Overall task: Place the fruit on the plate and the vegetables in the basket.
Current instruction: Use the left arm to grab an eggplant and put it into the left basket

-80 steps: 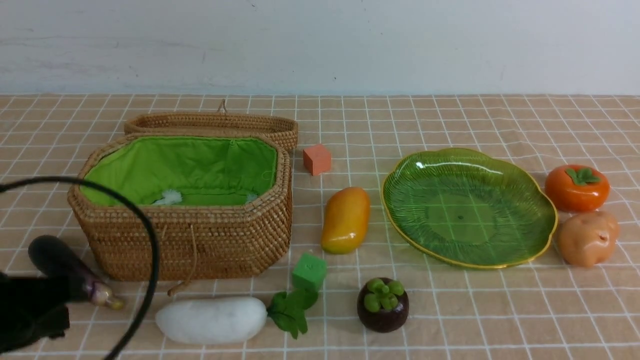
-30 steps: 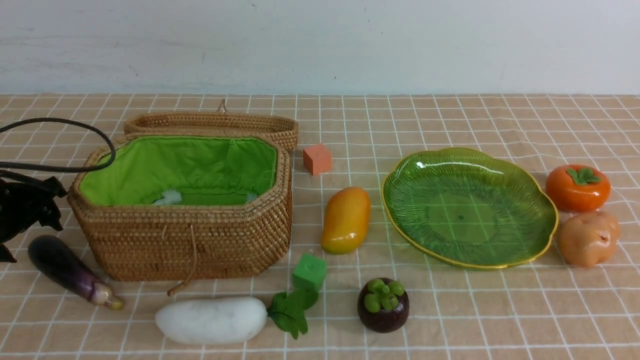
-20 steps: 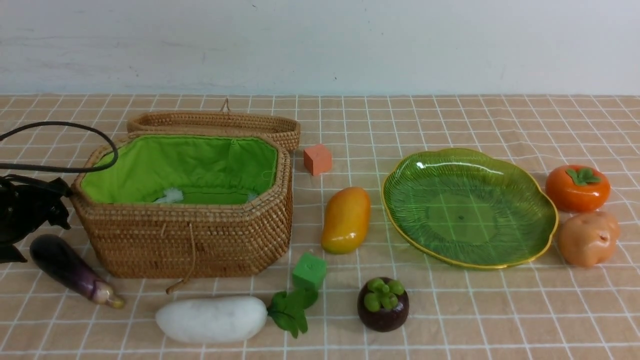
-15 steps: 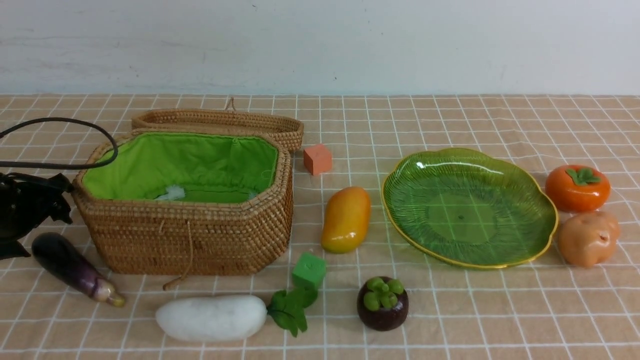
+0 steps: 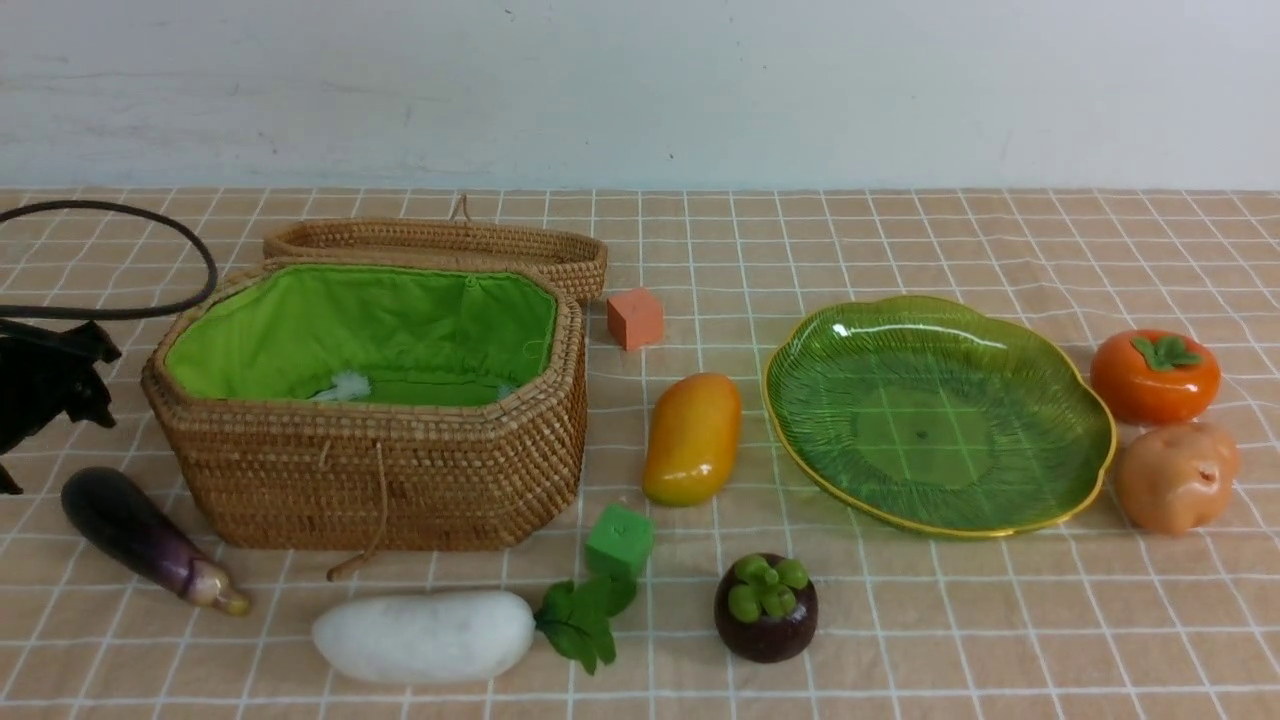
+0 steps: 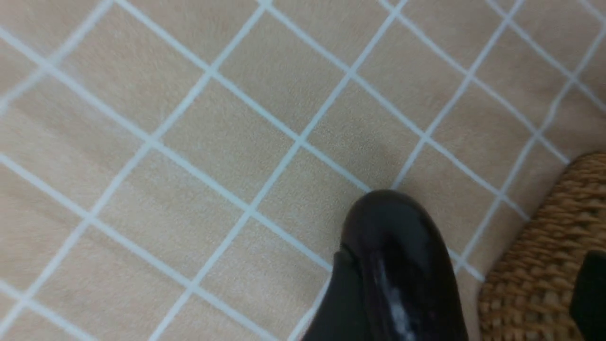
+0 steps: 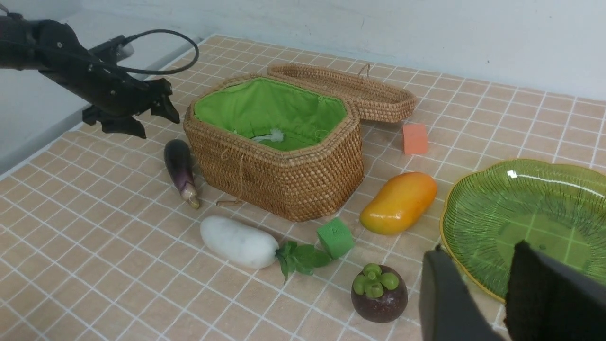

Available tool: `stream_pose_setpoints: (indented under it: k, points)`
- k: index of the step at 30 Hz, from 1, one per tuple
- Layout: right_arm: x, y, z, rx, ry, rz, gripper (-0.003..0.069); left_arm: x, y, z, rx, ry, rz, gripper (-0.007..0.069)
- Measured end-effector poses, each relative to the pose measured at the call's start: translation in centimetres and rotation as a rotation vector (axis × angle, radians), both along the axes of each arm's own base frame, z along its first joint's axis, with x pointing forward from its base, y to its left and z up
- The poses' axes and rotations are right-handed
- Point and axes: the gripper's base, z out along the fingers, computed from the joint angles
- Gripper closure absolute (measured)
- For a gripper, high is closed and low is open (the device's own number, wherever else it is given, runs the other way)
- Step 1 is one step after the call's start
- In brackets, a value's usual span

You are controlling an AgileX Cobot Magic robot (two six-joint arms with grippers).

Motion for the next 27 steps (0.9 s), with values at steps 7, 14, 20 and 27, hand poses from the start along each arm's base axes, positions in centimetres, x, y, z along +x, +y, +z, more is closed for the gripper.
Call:
stream_pose_setpoints:
  k: [7,14,20,27]
  points:
    - [-0.1,0.0,-0.2,-0.018,0.022,0.007,0.0445,-1.4,0.6,1.2,-0.005,0.036,0.024,0.0094]
    - [0.4,0.1,-1.5,-0.045,0.058,0.000,0.0445,-1.3,1.6,-0.3,-0.076,0.035,0.062,0.0128]
    - [1.0,0.3,-2.6,-0.035,0.075,-0.007,0.0445,0.0,1.1,-3.3,-0.180,0.070,0.018,0.0131]
    - [1.3,0.4,-1.9,0.025,0.021,-0.019,0.0444,0.7,1.2,-4.6,-0.180,0.053,-0.003,0.0131]
